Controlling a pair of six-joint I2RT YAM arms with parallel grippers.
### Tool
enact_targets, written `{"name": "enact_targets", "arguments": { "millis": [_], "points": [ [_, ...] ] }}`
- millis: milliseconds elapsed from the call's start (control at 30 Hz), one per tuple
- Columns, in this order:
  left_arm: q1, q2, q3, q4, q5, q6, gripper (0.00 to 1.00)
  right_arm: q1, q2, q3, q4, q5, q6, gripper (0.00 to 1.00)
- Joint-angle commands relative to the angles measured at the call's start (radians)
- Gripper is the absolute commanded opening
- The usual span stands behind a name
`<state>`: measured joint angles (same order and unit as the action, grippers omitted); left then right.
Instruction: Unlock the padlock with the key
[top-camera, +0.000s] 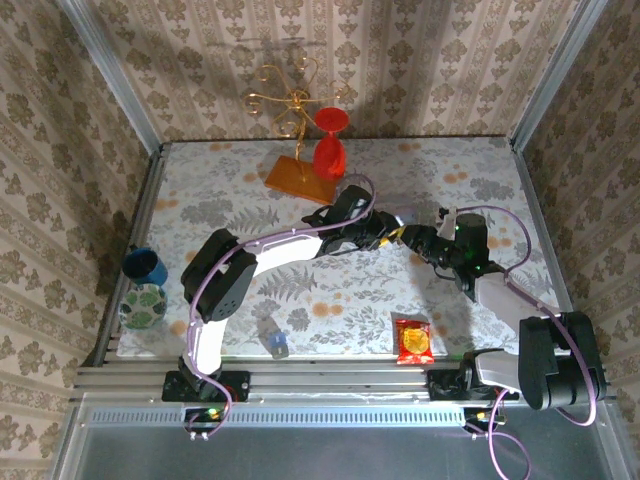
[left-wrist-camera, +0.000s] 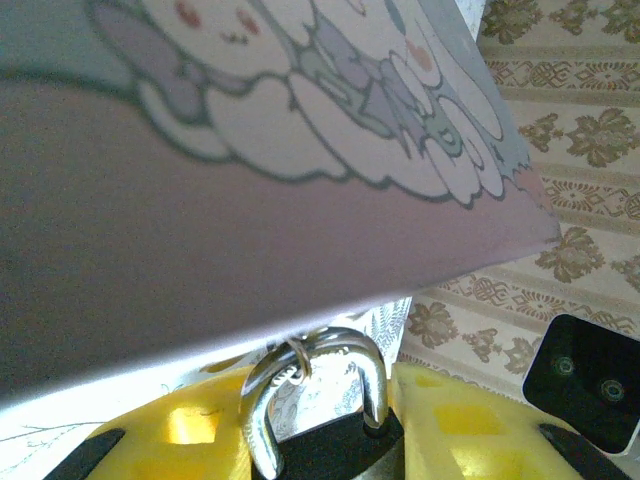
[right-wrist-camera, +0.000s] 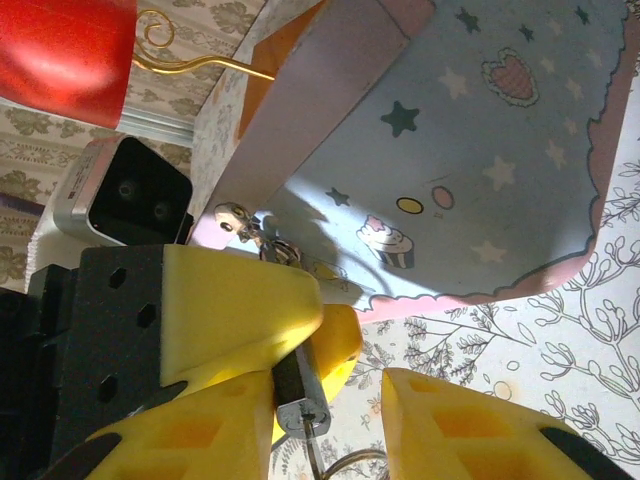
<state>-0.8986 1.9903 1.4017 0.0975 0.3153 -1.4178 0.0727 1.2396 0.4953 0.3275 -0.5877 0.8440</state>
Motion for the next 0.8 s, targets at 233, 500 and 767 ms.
{"name": "enact_targets", "arguments": {
  "millis": [233, 500, 767],
  "points": [
    [-0.009, -0.043, 0.002, 0.041, 0.033, -0.007, 0.00, -0.005, -0.038, -0.051, 0.031, -0.006, 0.027, 0.28],
    [-0.005, -0.043, 0.002, 0.042, 0.032, -0.007, 0.00, -0.008, -0.009, -0.074, 0.076, -0.009, 0.062, 0.23],
    [-0.001, -0.041, 0.006, 0.042, 0.028, -0.006, 0.00, -0.014, -0.071, -0.110, 0.039, -0.017, 0.050, 0.29]
  ]
}}
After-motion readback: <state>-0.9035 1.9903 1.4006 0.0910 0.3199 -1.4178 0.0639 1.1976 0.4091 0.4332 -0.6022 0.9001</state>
